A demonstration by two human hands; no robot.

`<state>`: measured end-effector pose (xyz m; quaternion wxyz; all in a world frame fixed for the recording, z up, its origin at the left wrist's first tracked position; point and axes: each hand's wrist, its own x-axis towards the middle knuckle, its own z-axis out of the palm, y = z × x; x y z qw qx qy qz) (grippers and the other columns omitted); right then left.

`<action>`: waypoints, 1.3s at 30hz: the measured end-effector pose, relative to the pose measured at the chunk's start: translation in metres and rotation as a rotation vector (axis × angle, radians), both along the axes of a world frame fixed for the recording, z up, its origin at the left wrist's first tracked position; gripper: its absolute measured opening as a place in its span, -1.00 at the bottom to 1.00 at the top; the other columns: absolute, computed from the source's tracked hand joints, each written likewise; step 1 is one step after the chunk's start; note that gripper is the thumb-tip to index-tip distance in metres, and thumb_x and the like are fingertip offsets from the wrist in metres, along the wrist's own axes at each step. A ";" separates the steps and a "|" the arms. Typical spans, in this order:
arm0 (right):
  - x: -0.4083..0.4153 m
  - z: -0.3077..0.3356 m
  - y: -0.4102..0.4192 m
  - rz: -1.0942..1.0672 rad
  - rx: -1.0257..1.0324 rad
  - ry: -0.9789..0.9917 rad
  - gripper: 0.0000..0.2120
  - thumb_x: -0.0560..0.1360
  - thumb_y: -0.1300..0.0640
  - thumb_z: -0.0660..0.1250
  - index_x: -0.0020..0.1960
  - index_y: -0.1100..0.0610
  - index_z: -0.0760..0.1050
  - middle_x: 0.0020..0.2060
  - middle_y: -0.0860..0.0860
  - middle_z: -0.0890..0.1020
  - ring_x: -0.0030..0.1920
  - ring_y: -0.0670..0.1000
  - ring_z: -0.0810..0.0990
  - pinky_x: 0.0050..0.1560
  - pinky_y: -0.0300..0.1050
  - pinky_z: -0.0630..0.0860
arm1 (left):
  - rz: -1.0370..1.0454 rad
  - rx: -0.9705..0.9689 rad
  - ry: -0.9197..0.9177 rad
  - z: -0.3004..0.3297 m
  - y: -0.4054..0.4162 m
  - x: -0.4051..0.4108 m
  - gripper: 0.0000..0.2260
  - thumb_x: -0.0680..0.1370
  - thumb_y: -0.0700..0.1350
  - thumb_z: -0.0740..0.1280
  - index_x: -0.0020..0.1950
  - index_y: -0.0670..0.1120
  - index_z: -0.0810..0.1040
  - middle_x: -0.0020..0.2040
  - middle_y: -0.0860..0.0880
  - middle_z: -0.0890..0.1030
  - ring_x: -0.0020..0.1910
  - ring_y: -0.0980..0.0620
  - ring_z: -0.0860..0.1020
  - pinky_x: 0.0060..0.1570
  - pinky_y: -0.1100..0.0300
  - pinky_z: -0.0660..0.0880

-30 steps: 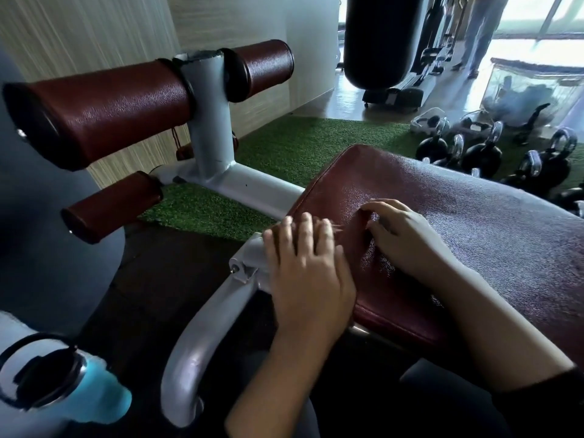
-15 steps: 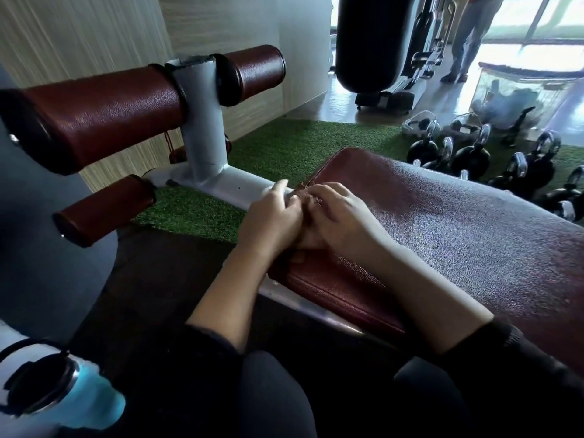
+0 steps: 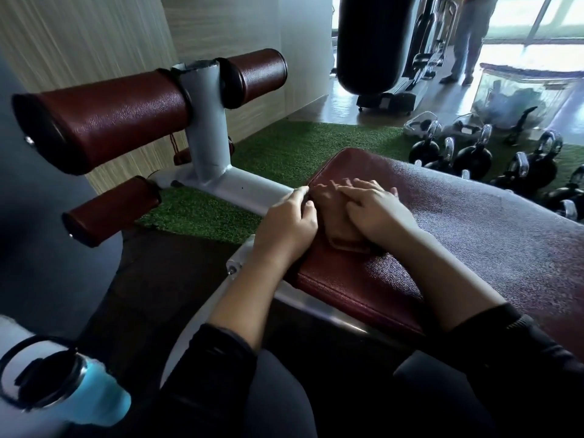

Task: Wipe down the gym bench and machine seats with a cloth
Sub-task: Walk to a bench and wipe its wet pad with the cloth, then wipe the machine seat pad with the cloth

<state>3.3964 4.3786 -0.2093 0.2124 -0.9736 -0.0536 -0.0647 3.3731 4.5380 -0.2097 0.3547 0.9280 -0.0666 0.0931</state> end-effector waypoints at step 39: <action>-0.099 0.208 -0.049 -0.060 0.144 0.492 -0.67 0.52 0.23 0.16 0.29 0.16 0.39 0.11 0.21 0.49 0.16 0.25 0.46 0.18 0.07 0.44 | -0.140 0.689 0.455 0.225 -0.071 -0.072 -0.61 0.60 -0.02 0.14 0.44 0.03 0.35 0.31 -0.02 0.49 0.31 -0.06 0.42 0.29 -0.02 0.26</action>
